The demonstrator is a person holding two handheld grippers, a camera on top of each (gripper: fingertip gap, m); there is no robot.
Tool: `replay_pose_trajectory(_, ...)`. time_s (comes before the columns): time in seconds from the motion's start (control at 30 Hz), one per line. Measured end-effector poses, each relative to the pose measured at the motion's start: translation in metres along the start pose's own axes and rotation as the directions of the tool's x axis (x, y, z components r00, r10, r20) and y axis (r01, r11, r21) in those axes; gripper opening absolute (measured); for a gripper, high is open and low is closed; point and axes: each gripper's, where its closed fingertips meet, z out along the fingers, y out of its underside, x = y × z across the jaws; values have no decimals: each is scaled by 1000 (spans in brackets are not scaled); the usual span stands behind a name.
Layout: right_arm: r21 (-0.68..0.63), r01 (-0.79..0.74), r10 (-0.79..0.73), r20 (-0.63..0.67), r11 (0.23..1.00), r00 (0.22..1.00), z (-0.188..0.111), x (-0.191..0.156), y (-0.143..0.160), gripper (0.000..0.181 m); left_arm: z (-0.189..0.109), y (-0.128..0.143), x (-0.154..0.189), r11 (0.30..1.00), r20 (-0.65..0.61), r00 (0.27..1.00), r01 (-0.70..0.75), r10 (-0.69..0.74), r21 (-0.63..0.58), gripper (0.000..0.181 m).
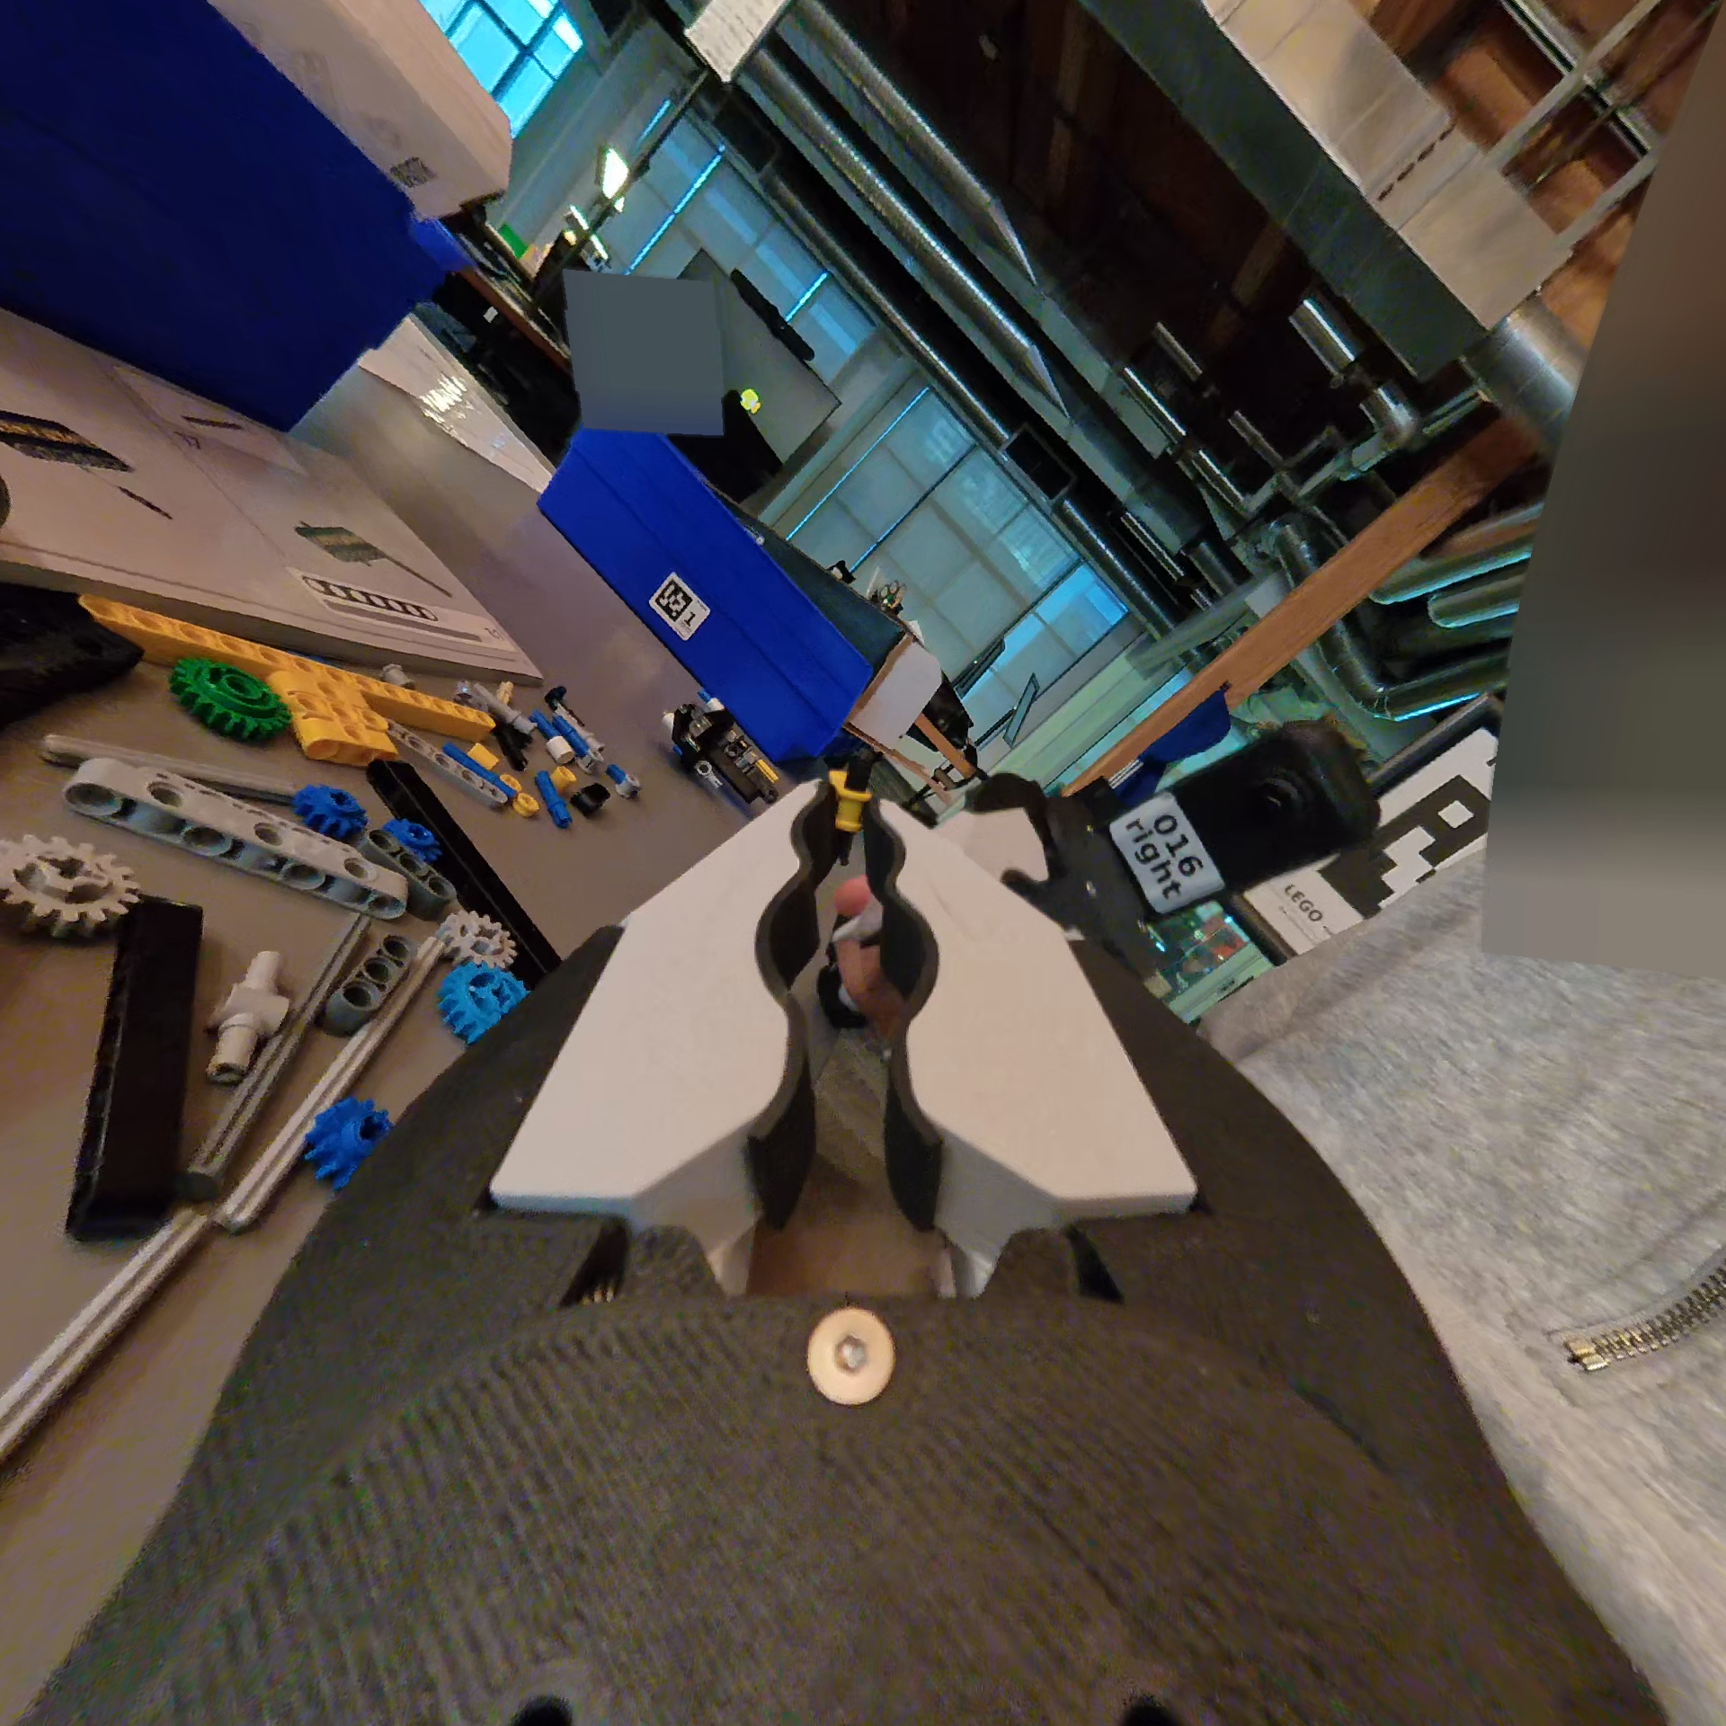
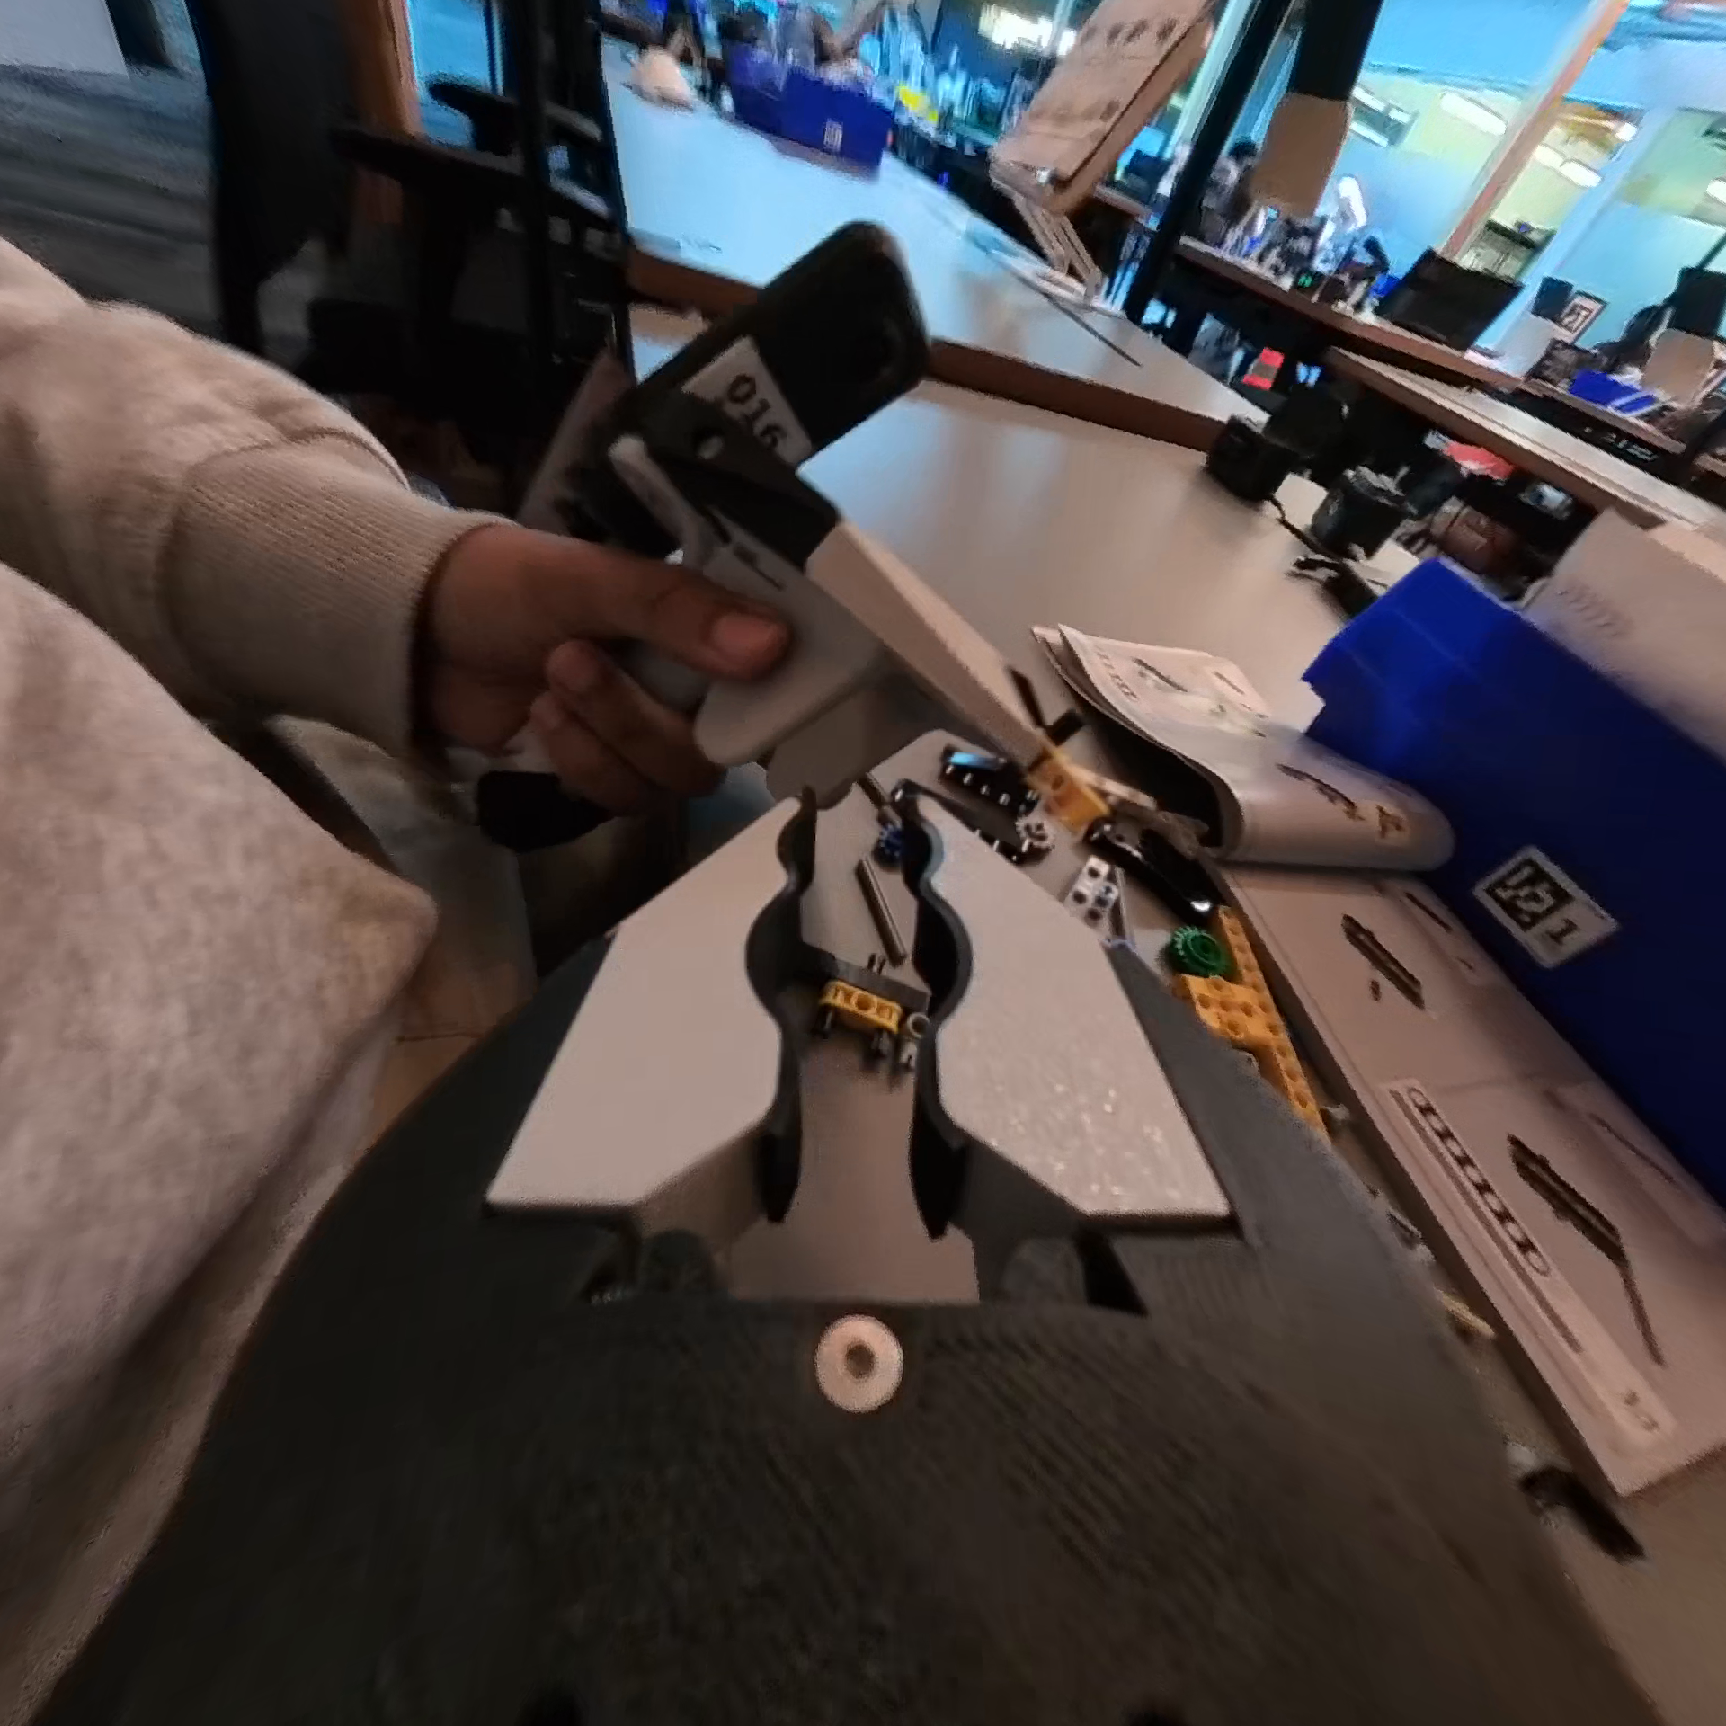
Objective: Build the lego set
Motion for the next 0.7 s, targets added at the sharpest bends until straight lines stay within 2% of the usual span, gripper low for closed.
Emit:
replay_pose_trajectory(0.1, 109, -109, 108, 16, 988, 994, -16, 14, -16, 16, 1, 5, 2, 997, 8, 999, -46, 47, -62, 2)
replay_pose_trajectory(0.2, 185, -235, 230, 49, 954, 972, -31, 30, -25, 16, 3, 24, 6, 960, 23, 985, -163, 172, -227, 3)
replay_pose_trajectory(0.27, 150, -283, 268, 112, 947, 957, -34, 28, -21, 19, 3, 37, 6, 891, 37, 941, -306, 337, -335, 3)
replay_pose_trajectory(0.33, 56, -291, 278, 172, 955, 945, -33, 18, -7, 17, 2, 48, 6, 816, 17, 893, -403, 450, -414, 3)
replay_pose_trajectory(0.43, -62, -265, 272, 233, 962, 934, -29, 3, 12, 19, 2, 61, 13, 791, -42, 895, -415, 445, -450, 2)
replay_pose_trajectory(0.63, -144, -235, 269, 301, 961, 915, -28, -13, 23, 19, -1, 62, 14, 791, -66, 901, -409, 428, -454, 3)
replay_pose_trajectory(0.7, -144, -234, 267, 299, 962, 916, -28, -13, 24, 11, -1, 64, 15, 796, -81, 909, -399, 409, -456, 3)
